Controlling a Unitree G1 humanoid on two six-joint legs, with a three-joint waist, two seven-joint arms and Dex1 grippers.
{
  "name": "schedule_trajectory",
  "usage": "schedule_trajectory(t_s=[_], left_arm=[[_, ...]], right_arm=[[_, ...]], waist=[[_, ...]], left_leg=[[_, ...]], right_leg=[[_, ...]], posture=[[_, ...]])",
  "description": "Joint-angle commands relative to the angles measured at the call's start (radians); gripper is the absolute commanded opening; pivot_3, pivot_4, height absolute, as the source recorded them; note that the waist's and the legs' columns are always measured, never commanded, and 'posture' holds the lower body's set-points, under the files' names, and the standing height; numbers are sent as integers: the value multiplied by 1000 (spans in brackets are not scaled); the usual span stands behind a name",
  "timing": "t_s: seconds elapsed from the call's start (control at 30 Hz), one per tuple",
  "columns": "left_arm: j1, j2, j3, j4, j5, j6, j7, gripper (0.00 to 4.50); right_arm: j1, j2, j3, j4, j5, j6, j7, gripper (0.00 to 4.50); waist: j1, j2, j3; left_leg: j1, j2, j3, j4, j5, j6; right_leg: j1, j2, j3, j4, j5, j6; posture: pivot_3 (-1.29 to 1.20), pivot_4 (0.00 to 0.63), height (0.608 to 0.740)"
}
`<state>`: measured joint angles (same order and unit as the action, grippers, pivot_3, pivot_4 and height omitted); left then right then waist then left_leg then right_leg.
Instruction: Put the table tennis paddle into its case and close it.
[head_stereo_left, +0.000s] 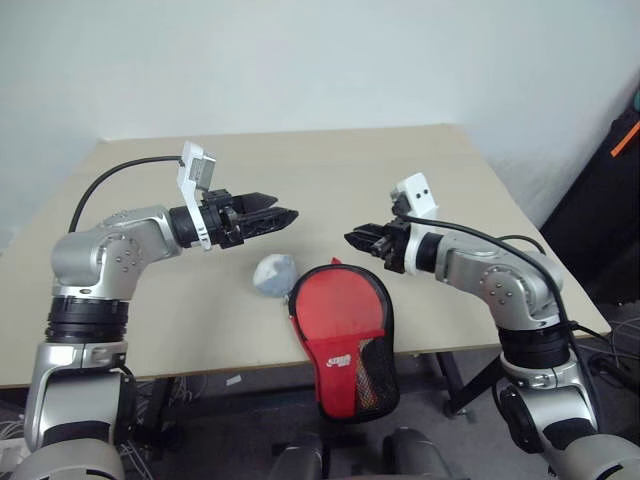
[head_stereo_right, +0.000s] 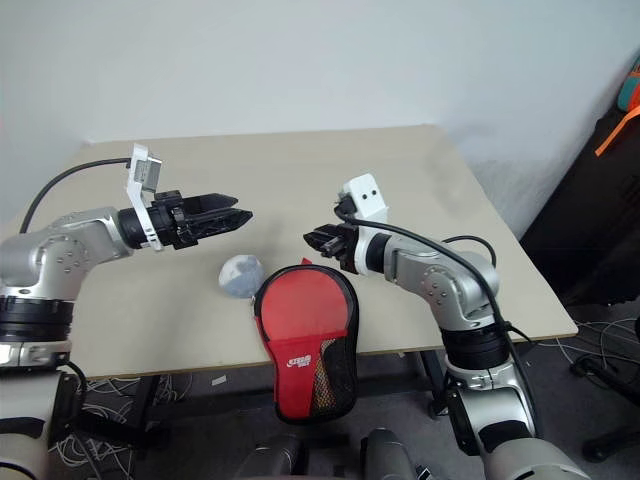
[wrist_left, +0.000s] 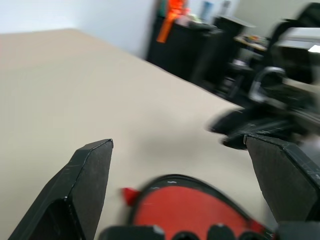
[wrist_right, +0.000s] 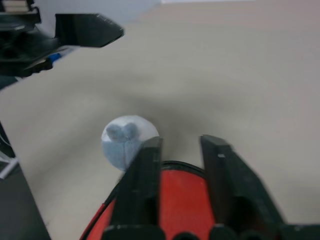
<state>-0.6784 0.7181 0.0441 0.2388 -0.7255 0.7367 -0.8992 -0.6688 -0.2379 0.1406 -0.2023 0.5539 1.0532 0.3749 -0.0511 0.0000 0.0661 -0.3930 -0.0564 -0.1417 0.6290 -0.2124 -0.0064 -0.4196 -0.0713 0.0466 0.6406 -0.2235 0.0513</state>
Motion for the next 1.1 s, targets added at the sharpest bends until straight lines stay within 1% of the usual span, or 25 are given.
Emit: schedule_trajectory(t_s=[0.03, 0.17, 0.3, 0.43, 0.6, 0.73, 0.83, 1.1], left_arm=[[25, -31, 13, 42, 93, -107, 16, 4500], [66, -75, 22, 82, 140, -138, 21, 4500], [90, -102, 42, 115, 167, -158, 21, 4500], [100, -95, 89, 200, 185, -186, 22, 4500], [103, -104, 115, 273, 207, -204, 21, 4500], [115, -133, 134, 316, 211, -214, 28, 4500], [138, -170, 135, 337, 207, -216, 20, 4500], [150, -257, 137, 329, 209, -198, 41, 4500]], right_arm=[[12, 42, 66, 17, -63, -67, -14, 54], [50, 78, 144, 110, -142, -157, 1, 54], [76, 102, 176, 207, -192, -233, 33, 54], [93, 143, 190, 339, -241, -317, 51, 54], [99, 160, 205, 413, -290, -355, 74, 54], [96, 175, 200, 432, -308, -360, 88, 54], [97, 184, 205, 436, -320, -349, 98, 54], [118, 193, 223, 420, -347, -321, 122, 54]], waist=[[0, 0, 0], [0, -1, -1], [0, -2, -1], [-3, -2, -1], [-2, -2, -1], [-1, -2, -1], [-1, -2, -1], [-1, -3, -2]], left_leg=[[0, 0, 0, 0, 0, -1], [0, 0, -1, 1, 2, -2], [0, 0, -2, 2, 2, -2], [1, 0, -3, 1, 2, -2], [1, 0, -4, 1, 3, -3], [5, 0, -4, 1, 3, -3], [11, 0, -4, -1, 3, -3], [14, 0, -4, -1, 3, -3]], right_leg=[[0, 0, 0, 0, 0, 0], [0, 1, -1, 1, 2, -2], [1, 1, -2, 1, 2, -3], [1, 1, -2, 2, 2, -3], [1, 2, -2, 2, 2, -3], [4, 2, -3, 2, 2, -3], [10, 2, -3, 1, 2, -3], [13, 2, -3, 1, 2, -3]], posture=[[0, 0, 739], [0, 0, 739], [0, 0, 739], [0, 0, 739], [0, 0, 739], [0, 0, 739], [0, 0, 739], [0, 0, 739]])
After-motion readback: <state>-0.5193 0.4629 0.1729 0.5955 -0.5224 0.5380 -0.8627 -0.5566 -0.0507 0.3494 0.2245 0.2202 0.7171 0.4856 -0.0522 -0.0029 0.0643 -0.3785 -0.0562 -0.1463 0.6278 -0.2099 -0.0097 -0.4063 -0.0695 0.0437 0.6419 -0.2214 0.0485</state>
